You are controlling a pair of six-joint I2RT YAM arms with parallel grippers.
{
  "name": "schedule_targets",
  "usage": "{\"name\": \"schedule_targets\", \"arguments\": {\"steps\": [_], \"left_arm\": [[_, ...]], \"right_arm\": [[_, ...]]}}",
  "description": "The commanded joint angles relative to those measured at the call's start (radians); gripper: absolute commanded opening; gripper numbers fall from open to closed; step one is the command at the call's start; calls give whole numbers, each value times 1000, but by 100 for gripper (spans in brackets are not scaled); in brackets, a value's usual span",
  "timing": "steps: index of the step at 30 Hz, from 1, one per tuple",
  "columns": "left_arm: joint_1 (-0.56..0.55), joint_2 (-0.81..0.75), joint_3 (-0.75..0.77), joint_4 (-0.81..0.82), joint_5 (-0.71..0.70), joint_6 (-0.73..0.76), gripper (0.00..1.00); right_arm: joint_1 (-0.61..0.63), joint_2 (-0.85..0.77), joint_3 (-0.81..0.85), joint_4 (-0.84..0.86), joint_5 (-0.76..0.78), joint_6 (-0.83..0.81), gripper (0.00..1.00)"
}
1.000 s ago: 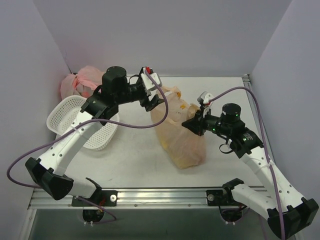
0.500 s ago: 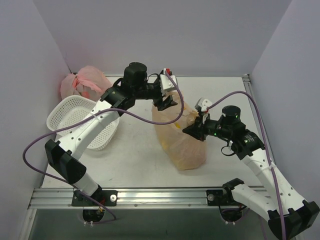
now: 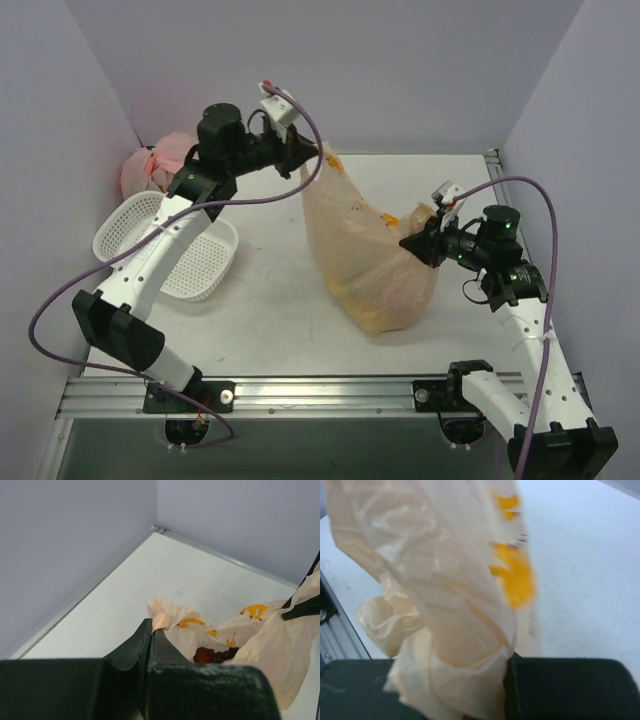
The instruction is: Place the fake fruits into the plastic bag and tie a complex knot
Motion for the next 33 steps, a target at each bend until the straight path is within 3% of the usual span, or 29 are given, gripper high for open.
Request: {"name": "schedule_targets", "arguments": {"steps": [1, 5, 10, 14, 18, 19, 20, 24, 28, 33], "left_arm": [[95, -185, -117, 284, -11, -257, 0], [119, -296, -275, 381, -41, -378, 0], [132, -403, -458, 307, -165, -409, 0], [164, -468, -575, 258, -227, -406, 0], [178, -522, -696, 301, -48, -324, 0], [178, -526, -702, 303, 10, -312, 0], [178, -525, -706, 304, 160, -262, 0], [161, -548, -703, 281, 320, -191, 0], [104, -557, -666, 130, 388, -65, 0], [37, -571, -722, -62, 338, 171, 0]], "right_arm": [[-136, 64, 95, 27, -122, 82, 0], [-260, 161, 138, 90, -200, 239, 0], [-296, 245, 148, 193, -260, 419, 0], [-306, 284, 123, 193, -272, 442, 0], [-309, 330, 91, 173, -216, 430, 0], [-309, 356, 91, 160, -206, 428, 0], [-309, 369, 91, 156, -200, 433, 0], [-306, 420, 106, 123, -170, 441, 0], [-276, 466, 141, 81, -101, 407, 0], [-233, 532, 158, 55, 42, 393, 0]]}}
